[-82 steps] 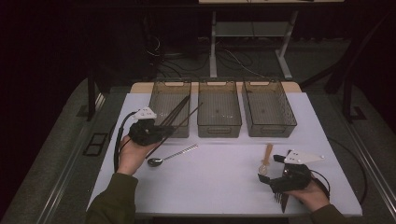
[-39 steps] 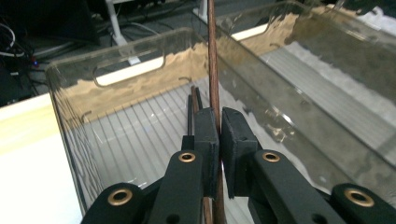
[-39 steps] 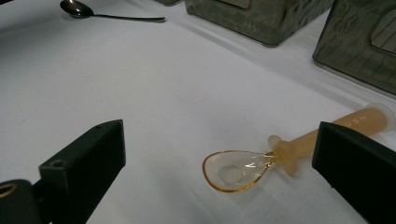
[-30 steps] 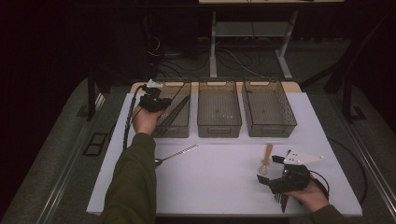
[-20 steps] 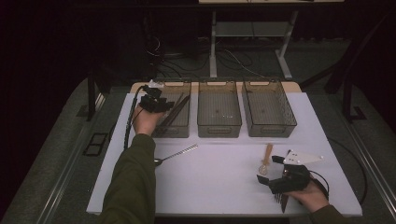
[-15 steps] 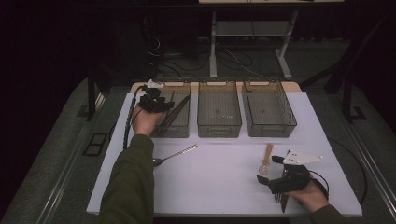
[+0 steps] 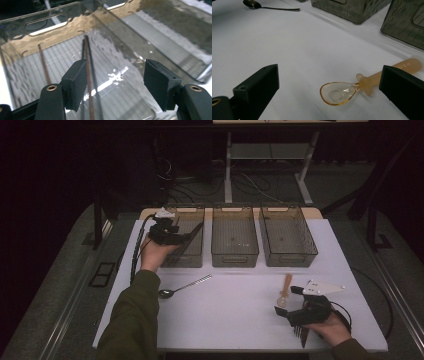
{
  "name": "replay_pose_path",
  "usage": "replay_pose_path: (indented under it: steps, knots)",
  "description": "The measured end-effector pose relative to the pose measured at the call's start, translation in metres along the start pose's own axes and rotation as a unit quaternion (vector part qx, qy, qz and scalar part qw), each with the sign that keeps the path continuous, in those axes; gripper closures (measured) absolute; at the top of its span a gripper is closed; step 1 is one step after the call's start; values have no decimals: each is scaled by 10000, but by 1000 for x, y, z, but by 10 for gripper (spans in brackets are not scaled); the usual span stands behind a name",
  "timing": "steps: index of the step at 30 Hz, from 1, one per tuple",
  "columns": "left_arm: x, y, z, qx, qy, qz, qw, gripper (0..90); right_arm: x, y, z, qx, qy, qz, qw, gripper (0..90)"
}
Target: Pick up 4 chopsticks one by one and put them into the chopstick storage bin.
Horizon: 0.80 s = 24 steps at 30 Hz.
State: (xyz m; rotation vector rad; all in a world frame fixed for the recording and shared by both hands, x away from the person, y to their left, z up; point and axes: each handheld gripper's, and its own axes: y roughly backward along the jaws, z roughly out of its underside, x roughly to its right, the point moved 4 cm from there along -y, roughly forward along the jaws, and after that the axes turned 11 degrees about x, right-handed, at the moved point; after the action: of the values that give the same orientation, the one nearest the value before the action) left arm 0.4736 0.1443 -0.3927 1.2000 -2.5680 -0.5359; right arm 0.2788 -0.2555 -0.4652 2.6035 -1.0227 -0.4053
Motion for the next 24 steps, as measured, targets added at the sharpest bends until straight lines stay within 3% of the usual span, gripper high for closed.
replay_pose_path:
  steps: [11, 24]
  knots:
    - [34, 19, 7, 119, -127, 532, 9984, 243, 0, 1, 0, 7, -3, 12, 10000, 24]
    - [73, 42, 30, 148, -351, 1038, 9939, 192, 0, 2, -1, 32, 13, 15, 10000, 25]
